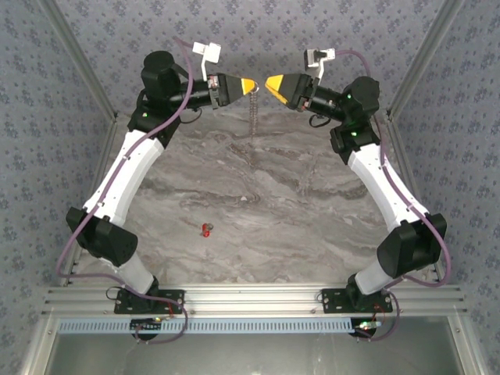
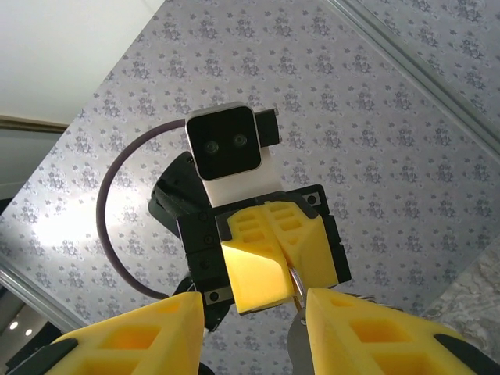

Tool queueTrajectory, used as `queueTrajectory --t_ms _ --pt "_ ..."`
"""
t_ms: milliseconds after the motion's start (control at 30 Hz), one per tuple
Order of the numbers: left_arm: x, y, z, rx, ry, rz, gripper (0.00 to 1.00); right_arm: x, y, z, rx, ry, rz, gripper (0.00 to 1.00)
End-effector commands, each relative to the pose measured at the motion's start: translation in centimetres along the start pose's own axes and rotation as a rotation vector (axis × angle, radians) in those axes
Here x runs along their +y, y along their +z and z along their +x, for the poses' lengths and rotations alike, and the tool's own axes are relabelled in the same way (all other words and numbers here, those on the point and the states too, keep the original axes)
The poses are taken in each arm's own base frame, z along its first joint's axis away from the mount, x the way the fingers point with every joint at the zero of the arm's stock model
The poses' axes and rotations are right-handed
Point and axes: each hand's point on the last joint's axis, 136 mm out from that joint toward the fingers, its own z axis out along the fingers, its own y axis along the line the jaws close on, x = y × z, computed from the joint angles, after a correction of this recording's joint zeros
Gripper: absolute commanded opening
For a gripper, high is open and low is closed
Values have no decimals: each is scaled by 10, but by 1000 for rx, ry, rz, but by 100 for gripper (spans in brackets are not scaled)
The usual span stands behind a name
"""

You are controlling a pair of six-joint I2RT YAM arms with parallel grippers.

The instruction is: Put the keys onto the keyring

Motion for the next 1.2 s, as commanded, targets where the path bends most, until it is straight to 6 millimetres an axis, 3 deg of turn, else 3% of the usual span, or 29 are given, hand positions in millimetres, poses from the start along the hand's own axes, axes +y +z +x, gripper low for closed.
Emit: queueTrajectory --t_ms 0,233,333,567,667,733,833,867,933,1033,1167 --pt "-21 -3 -8 9 69 51 0 5 5 0 19 -39 -12 40" --pt "-18 -1 -5 21 57 58 0 0 12 3 27 -27 -15 39" --pt "-27 -3 -12 10 80 69 0 -1 17 6 37 -23 -19 36" --pt "-26 -2 -10 16 77 72 0 -3 22 12 49 -13 -19 23" --pt "-27 -2 -9 22 75 78 0 -4 22 10 42 -14 -14 13" --pt "-28 -1 -8 27 75 84 0 -5 23 10 38 -11 -10 2" --pt "-25 -1 -8 21 65 67 0 -7 22 8 20 -14 1 0" --pt "-22 -2 -10 10 56 42 2 -8 20 6 8 -16 9 0" --pt "-11 -8 -18 -47 41 -47 24 -12 15 1 -25 -24 31 0" --pt "11 -23 -28 -184 -13 -164 48 -14 10 -4 -64 -31 41 0" --pt "14 -45 -42 -359 -78 -174 55 -8 9 -9 -95 -41 24 0"
